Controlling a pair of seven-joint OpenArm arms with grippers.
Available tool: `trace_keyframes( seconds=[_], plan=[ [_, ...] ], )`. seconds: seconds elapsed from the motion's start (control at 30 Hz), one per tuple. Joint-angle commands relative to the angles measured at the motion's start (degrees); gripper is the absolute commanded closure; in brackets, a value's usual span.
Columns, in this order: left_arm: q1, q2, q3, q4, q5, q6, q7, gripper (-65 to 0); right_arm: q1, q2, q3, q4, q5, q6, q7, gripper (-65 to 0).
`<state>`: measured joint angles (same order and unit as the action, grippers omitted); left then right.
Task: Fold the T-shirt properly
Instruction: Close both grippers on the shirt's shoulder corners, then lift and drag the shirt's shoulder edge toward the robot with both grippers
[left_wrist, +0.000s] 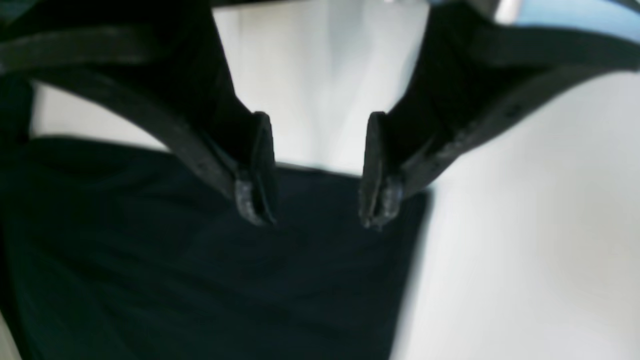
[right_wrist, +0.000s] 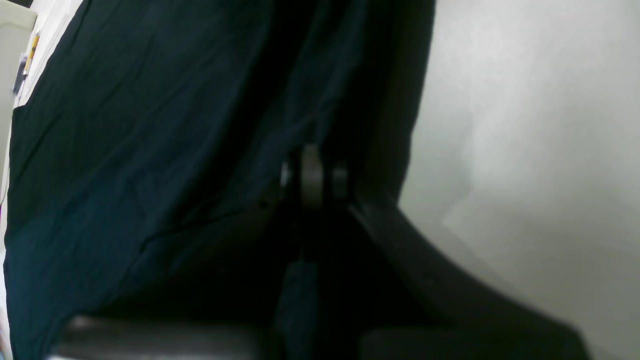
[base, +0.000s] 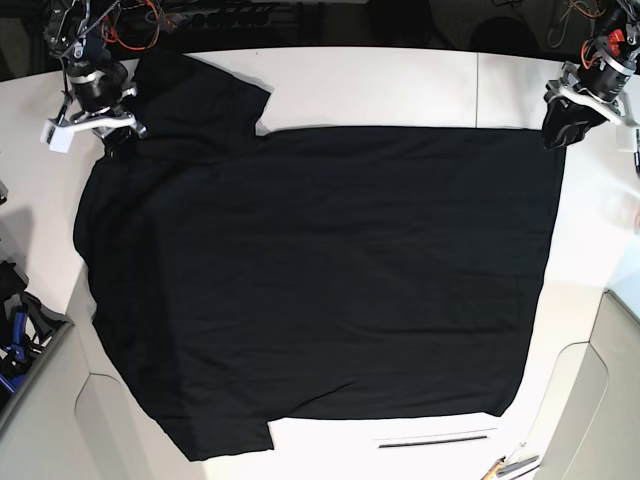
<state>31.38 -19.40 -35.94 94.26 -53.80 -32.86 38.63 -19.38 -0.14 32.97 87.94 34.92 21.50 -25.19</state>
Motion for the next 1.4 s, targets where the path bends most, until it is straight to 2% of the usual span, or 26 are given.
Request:
trace_keyframes(
  seconds=[0.0,0.23,0.37,0.57,0.8,0.83,0.87,0.97,1.1,1.2,1.37],
  plan=[
    [-1.03,-1.64,-0.50,-1.86,-1.22,-0.33,-1.11,-30.2,-0.02,0.44,0.11,0.76,0.50,0.85,0.74,0.0],
    [-6.60,-4.42,-0.50,-14.62,-1.20,-0.35,-1.09,-30.2,0.00,0.46,0.11,0.76,0.50,0.85,0.74,0.0],
    [-6.75,-4.39,-0.44,-15.26,-1.33,-0.37,-0.52,-30.3,0.00,0.44,0.09,0.76,0.52,0.85,0.72,0.0],
    [-6.62,-3.63,-0.26,-15.26,-5.51,-0.90,2.58,-30.3,-0.02,0.44,0.11,0.76,0.48,0.85,0.72,0.0],
    [-6.60,-2.67,2.16,-15.26,-5.16,-0.81,2.75,-30.1,-0.02,0.44,0.11,0.76,0.50,0.85,0.72,0.0],
    [-6.60,-2.67,2.36,-15.26,-5.09,-0.81,2.73,-29.3,0.00,0.46,0.11,0.76,0.50,0.87,0.72,0.0],
    [-6.60,-2.67,2.40,-15.26,-5.09,-0.81,2.73,-25.0,0.00,0.46,0.11,0.76,0.50,0.85,0.70,0.0],
    [-6.62,-2.78,2.38,-15.26,-5.09,-0.83,2.36,-1.5,-0.04,0.46,0.20,1.36,0.48,0.85,0.13,0.0],
    [-6.58,-2.86,1.60,-15.23,-5.11,-1.07,2.38,0.0,-0.66,0.61,0.92,4.02,0.55,0.87,-3.52,0.0],
    [-6.19,-2.86,0.20,-15.19,-5.27,-4.07,3.02,0.0,-2.47,1.77,0.92,6.64,0.66,0.87,-4.61,0.0],
    [-2.34,-2.84,-2.67,-13.81,-8.85,-6.03,4.13,0.0,-7.89,3.26,1.60,12.79,0.68,0.87,-6.08,0.0]
  ],
)
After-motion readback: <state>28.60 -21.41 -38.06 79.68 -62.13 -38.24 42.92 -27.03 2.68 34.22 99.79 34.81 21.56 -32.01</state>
